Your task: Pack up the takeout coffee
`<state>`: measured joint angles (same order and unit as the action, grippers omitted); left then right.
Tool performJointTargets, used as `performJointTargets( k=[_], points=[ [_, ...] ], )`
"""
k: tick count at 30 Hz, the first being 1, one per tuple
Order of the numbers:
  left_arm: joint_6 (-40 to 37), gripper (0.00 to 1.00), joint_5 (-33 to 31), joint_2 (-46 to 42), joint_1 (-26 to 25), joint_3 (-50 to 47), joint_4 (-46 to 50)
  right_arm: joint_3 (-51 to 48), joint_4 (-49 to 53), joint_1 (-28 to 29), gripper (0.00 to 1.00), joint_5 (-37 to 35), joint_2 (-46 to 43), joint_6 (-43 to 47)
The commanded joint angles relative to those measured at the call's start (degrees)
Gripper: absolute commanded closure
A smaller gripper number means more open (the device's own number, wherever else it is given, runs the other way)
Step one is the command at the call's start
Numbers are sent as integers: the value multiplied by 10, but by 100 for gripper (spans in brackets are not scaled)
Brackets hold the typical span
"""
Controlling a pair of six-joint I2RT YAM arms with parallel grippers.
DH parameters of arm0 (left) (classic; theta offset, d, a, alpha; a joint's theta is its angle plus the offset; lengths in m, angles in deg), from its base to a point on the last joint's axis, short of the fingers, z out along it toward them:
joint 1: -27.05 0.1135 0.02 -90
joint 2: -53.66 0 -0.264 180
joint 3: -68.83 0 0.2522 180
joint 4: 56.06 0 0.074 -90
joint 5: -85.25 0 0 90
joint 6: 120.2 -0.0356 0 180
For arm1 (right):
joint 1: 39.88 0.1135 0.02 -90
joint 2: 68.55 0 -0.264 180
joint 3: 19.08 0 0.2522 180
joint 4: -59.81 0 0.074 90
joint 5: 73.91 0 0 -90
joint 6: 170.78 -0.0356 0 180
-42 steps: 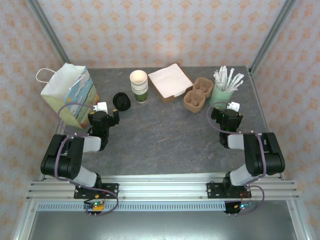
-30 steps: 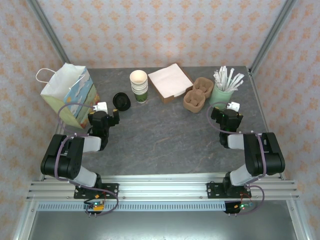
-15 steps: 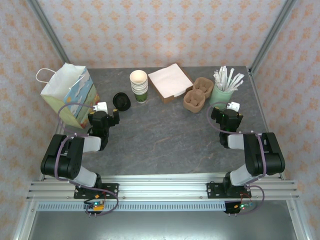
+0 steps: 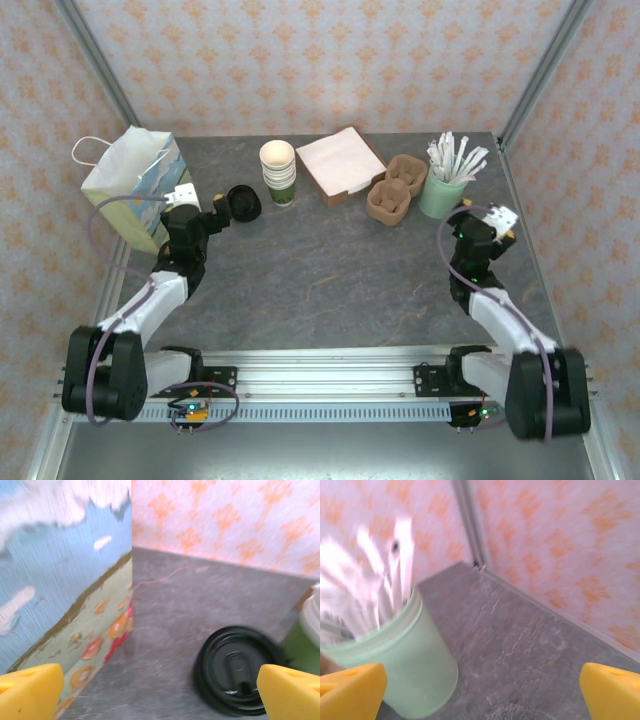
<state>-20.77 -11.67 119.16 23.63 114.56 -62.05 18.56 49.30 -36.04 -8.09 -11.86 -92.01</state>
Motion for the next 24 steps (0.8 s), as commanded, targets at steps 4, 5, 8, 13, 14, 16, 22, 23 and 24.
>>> performJointTargets(
  k=[4, 5, 8, 13, 14, 16, 22, 23, 24],
  points=[
    [101, 2, 69, -50, -83, 69, 147, 14, 163, 60, 0, 13, -153, -60],
    [97, 2, 74, -45, -98, 88, 166, 32, 175, 82, 0, 37, -154, -39],
    [97, 9, 105, 7, -114, 188, 261, 118, 243, 167, 0, 84, -111, 23],
    [76, 23, 101, 116, -112, 349, 377, 259, 330, 289, 0, 172, 15, 106],
    [72, 23, 109, 133, -109, 373, 391, 282, 341, 297, 0, 196, 36, 108],
    [64, 27, 127, 178, -103, 432, 424, 322, 361, 308, 0, 240, 77, 107],
    [46, 40, 165, 303, -74, 581, 513, 371, 368, 331, 0, 279, 145, 106],
    [45, 42, 173, 320, -69, 603, 525, 373, 366, 331, 0, 279, 150, 106],
    [45, 44, 184, 336, -66, 621, 533, 373, 366, 332, 0, 279, 153, 104]
  ],
)
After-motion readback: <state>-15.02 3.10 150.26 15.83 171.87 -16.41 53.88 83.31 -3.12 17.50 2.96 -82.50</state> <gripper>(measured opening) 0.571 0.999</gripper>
